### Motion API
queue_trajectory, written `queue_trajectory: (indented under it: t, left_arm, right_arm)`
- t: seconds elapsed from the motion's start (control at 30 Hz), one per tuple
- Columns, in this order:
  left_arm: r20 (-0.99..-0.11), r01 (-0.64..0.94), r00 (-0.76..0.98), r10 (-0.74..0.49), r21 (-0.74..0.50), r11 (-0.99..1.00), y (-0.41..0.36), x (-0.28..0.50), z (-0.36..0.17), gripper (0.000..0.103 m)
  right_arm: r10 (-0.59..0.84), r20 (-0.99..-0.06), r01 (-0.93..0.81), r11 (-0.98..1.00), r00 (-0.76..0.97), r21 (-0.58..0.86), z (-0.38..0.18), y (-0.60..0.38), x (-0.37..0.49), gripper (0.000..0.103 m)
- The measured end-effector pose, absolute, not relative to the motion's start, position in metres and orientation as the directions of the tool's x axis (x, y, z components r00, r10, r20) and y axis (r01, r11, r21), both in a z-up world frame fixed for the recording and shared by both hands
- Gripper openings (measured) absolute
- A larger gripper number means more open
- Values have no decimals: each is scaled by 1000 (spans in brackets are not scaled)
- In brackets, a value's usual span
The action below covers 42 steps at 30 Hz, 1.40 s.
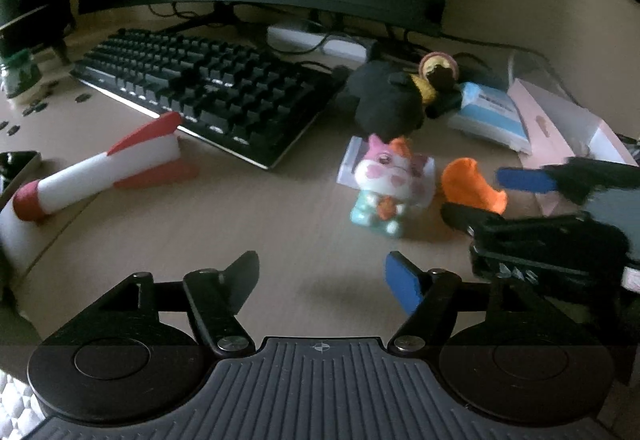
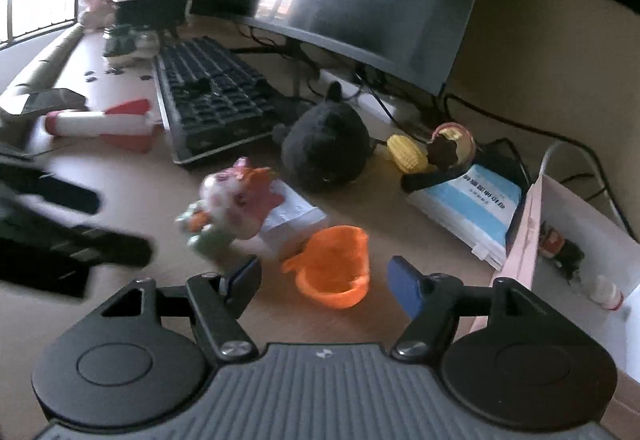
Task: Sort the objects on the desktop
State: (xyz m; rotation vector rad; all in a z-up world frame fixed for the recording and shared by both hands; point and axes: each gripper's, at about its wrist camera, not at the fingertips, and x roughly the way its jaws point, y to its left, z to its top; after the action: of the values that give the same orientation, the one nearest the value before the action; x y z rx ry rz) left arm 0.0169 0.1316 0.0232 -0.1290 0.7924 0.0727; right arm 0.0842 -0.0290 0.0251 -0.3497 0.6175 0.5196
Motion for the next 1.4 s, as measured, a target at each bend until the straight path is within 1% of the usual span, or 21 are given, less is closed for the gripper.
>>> queue_trajectory:
  t: [0.03, 0.07, 0.17, 0.33, 0.4, 0.5, 0.53, 0.57, 0.67, 0.77, 0.87, 0.97, 1.03, 1.13, 1.2, 1.27, 1.4]
  left_arm:
    - [-711, -105, 703, 9, -91, 990, 130, 17, 24, 79]
    - [-708, -94, 707, 0, -93, 991, 128, 18, 25, 81]
    - [-692, -57, 721, -16, -82, 995, 117, 24, 28, 83]
    - [-686, -40, 728, 3, -38, 998, 101, 51, 26, 81]
    - [-689, -40, 724, 19, -15, 999, 95, 64, 23, 77]
    - [-699, -37, 714, 39, 19, 999, 86, 79, 18, 68]
    - [-702, -37, 710, 46, 28, 999, 85, 81, 17, 59]
    - [-707, -36, 706, 50, 35, 999, 82, 84, 16, 53]
    - [-706, -14, 707, 36, 37, 999, 74, 78, 19, 52]
    - [-696, 64, 718, -15, 44, 997, 58, 60, 26, 52]
    - [-704, 150, 705, -86, 30, 988, 38, 35, 28, 52]
    - [-719, 229, 678, -154, 7, 973, 20, 8, 24, 53]
    - [-734, 263, 656, -178, 1, 965, 9, -5, 17, 54]
    - [-749, 278, 638, -179, 7, 961, -2, -18, 8, 55]
    - [-749, 276, 639, -175, 11, 961, -5, -22, 8, 61]
    - [-752, 274, 635, -176, 6, 962, -5, -25, 8, 70]
    - [-753, 246, 645, -130, 44, 968, -4, -28, 8, 70]
  right_arm:
    - [354, -637, -559, 816, 684, -147, 23, -29, 88, 52]
    - [355, -649, -558, 820, 673, -130, 21, -32, 91, 45]
    - [359, -642, -536, 839, 678, -97, 25, -45, 88, 44]
    - [376, -655, -542, 838, 655, -61, 35, -81, 47, 44]
    - [377, -663, -548, 834, 647, -61, 38, -95, 26, 44]
    - [363, -682, -543, 838, 635, -59, 40, -118, -5, 44]
    - [354, -686, -537, 841, 635, -62, 40, -126, -12, 44]
    - [341, -692, -526, 848, 637, -66, 39, -133, -20, 44]
    - [300, -700, -484, 872, 649, -76, 36, -150, -32, 44]
    - [264, -698, -431, 899, 665, -71, 33, -163, -37, 50]
    - [247, -687, -406, 911, 683, -76, 32, -173, -46, 65]
    - [245, -683, -404, 911, 688, -80, 31, -177, -52, 73]
    - [244, -685, -408, 909, 687, -85, 29, -180, -58, 76]
    - [241, -689, -411, 907, 683, -90, 26, -182, -60, 80]
    - [245, -691, -413, 907, 680, -85, 25, -184, -61, 84]
    - [245, -696, -409, 910, 675, -76, 22, -186, -62, 86]
    - [249, -706, -392, 919, 663, -44, 18, -192, -63, 89]
